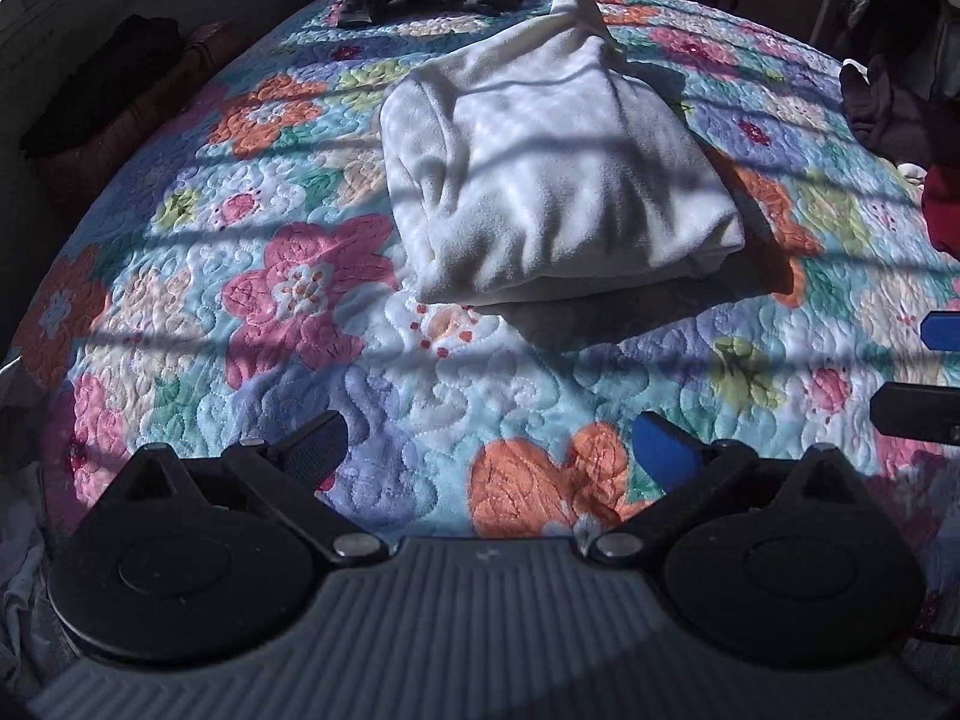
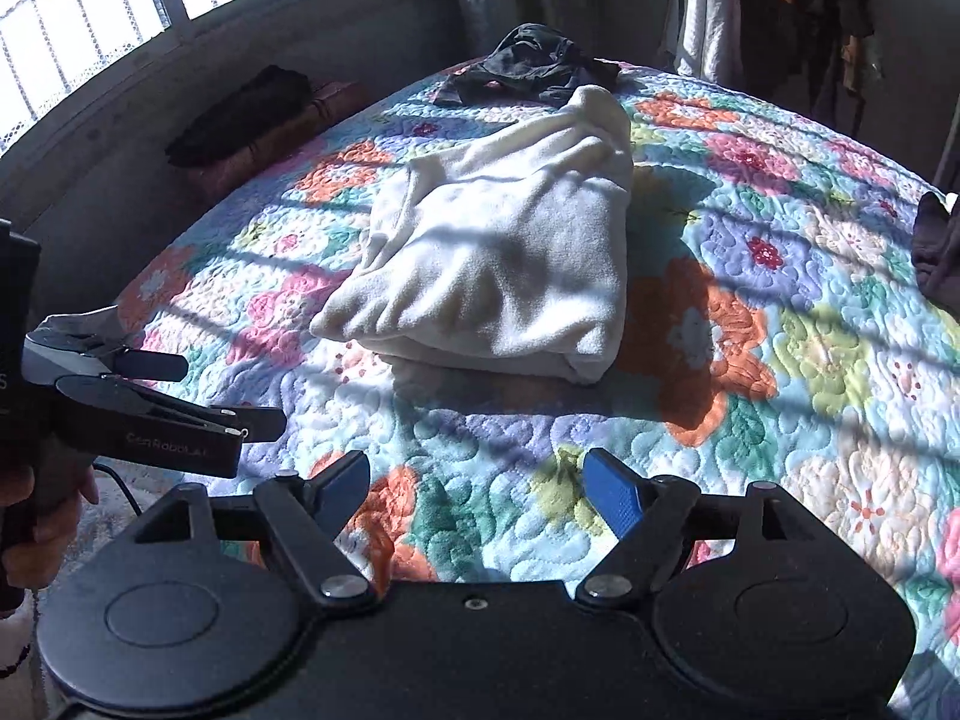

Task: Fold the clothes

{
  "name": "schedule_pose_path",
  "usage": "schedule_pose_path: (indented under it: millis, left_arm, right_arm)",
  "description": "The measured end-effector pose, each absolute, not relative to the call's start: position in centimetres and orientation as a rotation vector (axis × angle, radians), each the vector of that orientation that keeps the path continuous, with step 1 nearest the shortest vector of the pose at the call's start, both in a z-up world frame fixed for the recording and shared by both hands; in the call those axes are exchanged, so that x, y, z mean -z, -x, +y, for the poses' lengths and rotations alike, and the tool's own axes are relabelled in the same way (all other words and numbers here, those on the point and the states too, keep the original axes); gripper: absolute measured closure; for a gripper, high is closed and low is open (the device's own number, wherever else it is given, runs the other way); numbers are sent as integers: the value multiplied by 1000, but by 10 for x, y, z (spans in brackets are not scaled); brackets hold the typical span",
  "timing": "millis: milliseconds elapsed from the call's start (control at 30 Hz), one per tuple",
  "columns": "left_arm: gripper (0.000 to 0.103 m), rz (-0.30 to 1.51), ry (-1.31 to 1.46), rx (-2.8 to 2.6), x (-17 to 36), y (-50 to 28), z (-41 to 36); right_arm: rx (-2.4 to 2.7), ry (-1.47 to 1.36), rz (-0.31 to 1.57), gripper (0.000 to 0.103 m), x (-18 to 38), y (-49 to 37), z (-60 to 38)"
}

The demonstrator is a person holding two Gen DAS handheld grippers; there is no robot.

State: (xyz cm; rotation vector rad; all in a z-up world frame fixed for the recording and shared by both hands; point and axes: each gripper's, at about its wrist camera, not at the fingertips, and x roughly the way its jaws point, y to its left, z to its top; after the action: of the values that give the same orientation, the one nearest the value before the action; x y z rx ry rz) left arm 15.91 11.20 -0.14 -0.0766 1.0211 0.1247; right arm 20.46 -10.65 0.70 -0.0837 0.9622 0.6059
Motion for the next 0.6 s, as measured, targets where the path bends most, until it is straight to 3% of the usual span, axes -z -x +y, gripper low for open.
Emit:
schedule_pose_path:
  millis: [600]
  left_arm:
    - [0,970,16,-118,-4,-135,72]
  right_arm:
    - [-489,91,850,20,-13,-179,-100]
